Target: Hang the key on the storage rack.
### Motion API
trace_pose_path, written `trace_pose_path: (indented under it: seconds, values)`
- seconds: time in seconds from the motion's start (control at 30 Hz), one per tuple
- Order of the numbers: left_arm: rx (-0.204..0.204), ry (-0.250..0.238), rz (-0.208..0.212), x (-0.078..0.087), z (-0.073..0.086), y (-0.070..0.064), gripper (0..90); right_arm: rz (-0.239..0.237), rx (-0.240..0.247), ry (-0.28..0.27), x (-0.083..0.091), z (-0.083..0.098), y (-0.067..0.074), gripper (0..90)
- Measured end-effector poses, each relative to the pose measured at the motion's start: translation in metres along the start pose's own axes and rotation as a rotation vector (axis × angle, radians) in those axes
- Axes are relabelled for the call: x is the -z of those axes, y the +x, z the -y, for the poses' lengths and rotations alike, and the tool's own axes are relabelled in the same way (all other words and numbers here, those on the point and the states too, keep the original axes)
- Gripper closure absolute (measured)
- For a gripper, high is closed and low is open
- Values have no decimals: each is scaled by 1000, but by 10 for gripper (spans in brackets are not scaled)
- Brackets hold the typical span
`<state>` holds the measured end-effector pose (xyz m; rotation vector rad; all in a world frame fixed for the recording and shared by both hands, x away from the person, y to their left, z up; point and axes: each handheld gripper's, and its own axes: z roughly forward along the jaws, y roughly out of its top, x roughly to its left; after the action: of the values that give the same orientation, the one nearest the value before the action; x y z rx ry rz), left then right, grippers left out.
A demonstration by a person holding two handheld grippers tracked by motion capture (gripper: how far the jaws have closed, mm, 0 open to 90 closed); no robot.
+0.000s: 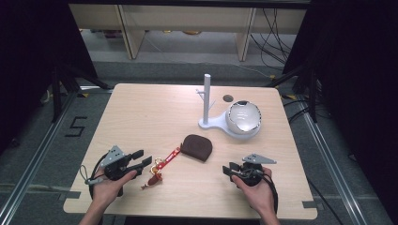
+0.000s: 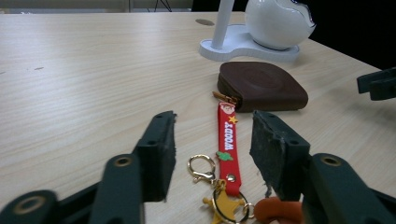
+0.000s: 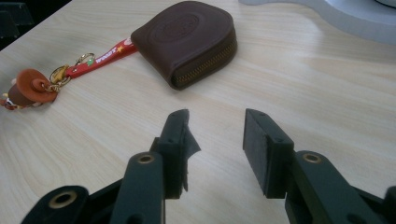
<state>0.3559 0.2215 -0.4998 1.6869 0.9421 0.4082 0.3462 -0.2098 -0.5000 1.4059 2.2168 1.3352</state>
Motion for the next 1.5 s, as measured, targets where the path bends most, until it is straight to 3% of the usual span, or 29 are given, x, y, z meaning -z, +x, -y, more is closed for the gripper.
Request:
trace_pose_path:
  seconds: [0.13, 0.17, 0.2, 0.3, 0.33, 0.37, 0.4, 0.53, 0.57, 0.6, 0.8, 0.83, 0.87, 0.9, 1.1, 1.2, 1.33, 1.37, 1.4, 1.43, 1.47, 1.5]
  values:
    - [-21, -4, 16, -5, -6, -5, 550, 8, 12, 22, -6, -7, 1, 522]
    - [-26, 0, 15, -7, -7, -7, 555, 12, -4, 26, -7, -8, 3, 505]
    - [-31, -3, 27, -9, -8, -8, 560, 7, 13, 34, -8, -10, 1, 481]
    - [-44, 9, 19, -11, -11, -12, 572, 17, 15, 46, -12, -14, 1, 454]
    - [-42, 9, 23, -12, -11, -13, 578, 15, -33, 54, -12, -15, 5, 452]
    - [-49, 19, 20, -12, -12, -14, 582, 21, 12, 46, -13, -17, 2, 441]
    - [-49, 13, 34, -13, -13, -14, 589, 23, 6, 51, -14, -18, 2, 437]
    - [-70, 39, 22, -14, -17, -17, 638, 32, -10, 62, -16, -24, 3, 444]
    - [-77, 48, 20, -15, -18, -18, 656, 31, -54, 61, -16, -26, 6, 447]
    - [-81, 49, 29, -16, -18, -18, 686, 26, -16, 61, -17, -28, 3, 451]
    - [-159, 105, 9, -25, -23, -24, 814, 36, -31, 84, -23, -40, 3, 462]
    - [-169, 110, 8, -27, -24, -26, 828, 43, -77, 92, -23, -41, 7, 460]
    - [-169, 110, 8, -27, -24, -26, 849, 43, -77, 92, -23, -41, 7, 460]
    - [-181, 116, 13, -31, -27, -27, 858, 38, -39, 87, -26, -45, 5, 455]
    - [-206, 176, 26, -47, -33, -32, 881, 33, -52, 104, -33, -52, 4, 442]
    - [-213, 213, 36, -54, -34, -32, 884, 26, -82, 125, -36, -55, 6, 440]
    - [-223, 231, 52, -61, -35, -32, 884, 27, -73, 131, -41, -60, 4, 438]
    - [-232, 248, 68, -66, -37, -33, 883, 23, -108, 142, -41, -62, 5, 438]
    - [-244, 261, 70, -69, -38, -34, 882, 20, -94, 125, -44, -63, 3, 438]
    - [-247, 258, 68, -72, -38, -35, 883, 24, -141, 141, -45, -64, 6, 438]
    - [-234, 252, 76, -76, -37, -37, 882, 23, -129, 149, -46, -66, 4, 436]
    - [-262, 279, 82, -77, -39, -36, 882, 27, -124, 152, -49, -68, 3, 433]
